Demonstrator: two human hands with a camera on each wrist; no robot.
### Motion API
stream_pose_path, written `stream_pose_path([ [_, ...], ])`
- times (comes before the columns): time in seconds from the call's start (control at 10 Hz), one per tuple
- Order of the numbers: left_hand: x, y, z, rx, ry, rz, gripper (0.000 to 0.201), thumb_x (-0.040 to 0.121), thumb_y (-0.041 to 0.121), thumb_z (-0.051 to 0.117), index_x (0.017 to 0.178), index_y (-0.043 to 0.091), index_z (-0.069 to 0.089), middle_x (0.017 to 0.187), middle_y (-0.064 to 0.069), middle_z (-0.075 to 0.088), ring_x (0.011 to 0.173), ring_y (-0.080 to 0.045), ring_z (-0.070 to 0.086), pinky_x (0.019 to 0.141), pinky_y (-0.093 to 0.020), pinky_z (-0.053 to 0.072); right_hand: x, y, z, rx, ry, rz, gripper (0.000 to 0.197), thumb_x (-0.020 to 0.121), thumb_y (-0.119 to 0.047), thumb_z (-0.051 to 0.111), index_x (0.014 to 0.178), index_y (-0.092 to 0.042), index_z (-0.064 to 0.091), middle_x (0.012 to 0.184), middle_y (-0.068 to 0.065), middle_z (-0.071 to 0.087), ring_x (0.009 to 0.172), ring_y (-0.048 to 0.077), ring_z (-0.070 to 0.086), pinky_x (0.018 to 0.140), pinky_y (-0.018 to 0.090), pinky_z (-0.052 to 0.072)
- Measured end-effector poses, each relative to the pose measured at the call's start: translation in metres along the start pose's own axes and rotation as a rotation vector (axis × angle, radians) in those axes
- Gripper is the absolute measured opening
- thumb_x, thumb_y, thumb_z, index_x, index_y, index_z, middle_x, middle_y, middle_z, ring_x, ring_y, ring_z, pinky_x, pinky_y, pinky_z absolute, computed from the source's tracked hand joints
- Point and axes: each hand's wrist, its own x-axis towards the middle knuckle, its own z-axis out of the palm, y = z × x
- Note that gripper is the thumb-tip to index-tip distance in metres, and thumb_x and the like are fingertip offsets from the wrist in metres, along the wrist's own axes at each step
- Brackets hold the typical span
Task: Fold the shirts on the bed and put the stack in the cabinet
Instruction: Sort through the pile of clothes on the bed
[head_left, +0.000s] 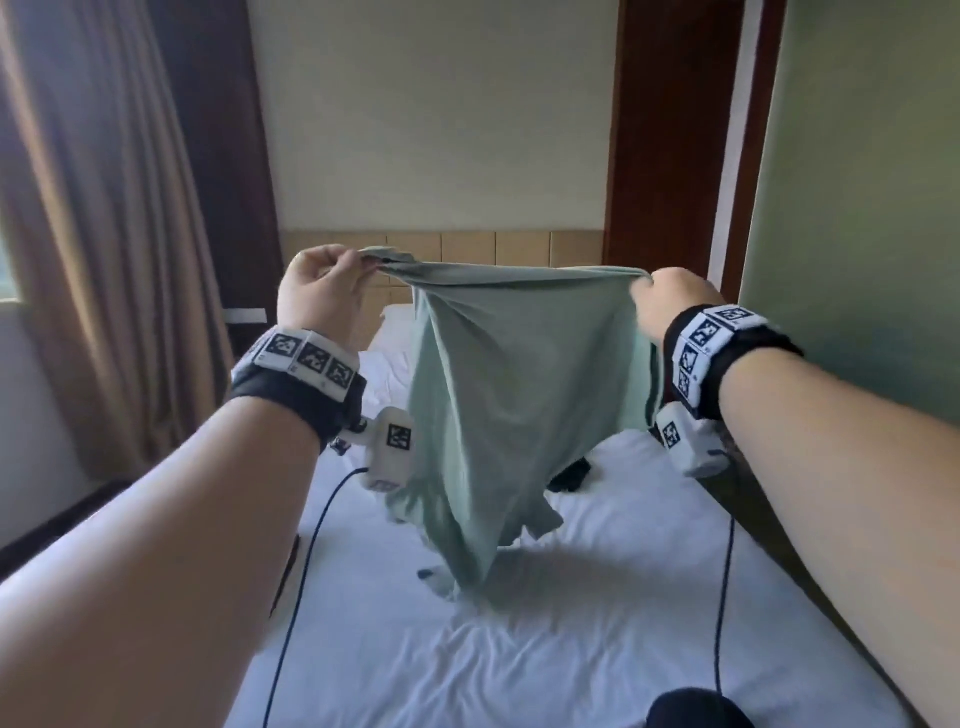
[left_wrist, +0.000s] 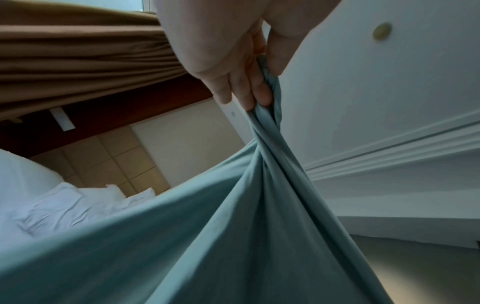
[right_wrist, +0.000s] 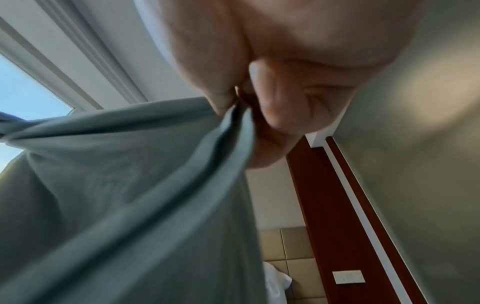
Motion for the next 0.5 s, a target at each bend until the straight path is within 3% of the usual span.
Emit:
stream_pose_path([
  [0.1,-0.006,0.037,-0.001,0.011,0.006,0.038,0.016,0.094,0.006,0.061,0.110,0.005,0.057,0.113,-0.027,0.072,0.107,-0.033,0.073,0.097,-0.035,0.057,-0.015,-0.022,-0.034,0.144,-0.058,0.037,0.040,0.106,-0.028,0.039,0.118,0.002,0.063,0.119,0.021,0.065,0.086,0.034,0.060,0.061,0.018,0.041],
  [0.2,-0.017,0.067,-0.004,0.056,0.016,0.064,0.017,0.090,0.003,0.064,0.106,0.006,0.060,0.109,-0.026,0.073,0.101,-0.032,0.074,0.082,-0.029,0.058,-0.035,-0.035,-0.061,0.335,-0.113,0.000,0.041,0.108,-0.022,0.039,0.138,0.002,0.052,0.133,0.020,0.059,0.069,0.015,0.054,0.029,0.010,0.031],
  [0.3,-0.027,0.092,-0.009,0.180,0.043,0.069,0.018,0.079,0.009,0.068,0.094,0.017,0.063,0.100,-0.017,0.077,0.082,-0.022,0.071,0.076,-0.032,0.055,-0.048,-0.050,-0.079,0.626,-0.139,0.049,0.038,0.107,-0.016,0.040,0.140,0.001,0.050,0.110,0.008,0.062,0.062,0.007,0.050,0.036,0.010,0.039],
  [0.4,-0.032,0.110,-0.019,0.349,0.044,0.045,0.016,0.069,0.011,0.072,0.072,0.027,0.073,0.091,-0.015,0.071,0.080,-0.023,0.067,0.090,-0.043,0.059,-0.060,-0.058,-0.091,0.776,-0.219,0.099,0.015,0.104,-0.013,0.046,0.111,-0.014,0.059,0.090,0.002,0.063,0.079,0.017,0.069,0.064,0.026,0.061],
  [0.5,-0.040,0.116,-0.026,0.599,-0.008,-0.016,0.015,0.062,0.016,0.074,0.060,0.031,0.074,0.088,-0.016,0.074,0.082,-0.028,0.071,0.090,-0.056,0.059,-0.061,-0.056,-0.094,0.875,-0.247,0.141,0.016,0.101,-0.012,0.050,0.087,-0.018,0.053,0.084,0.004,0.068,0.068,0.015,0.070,0.060,0.028,0.062],
])
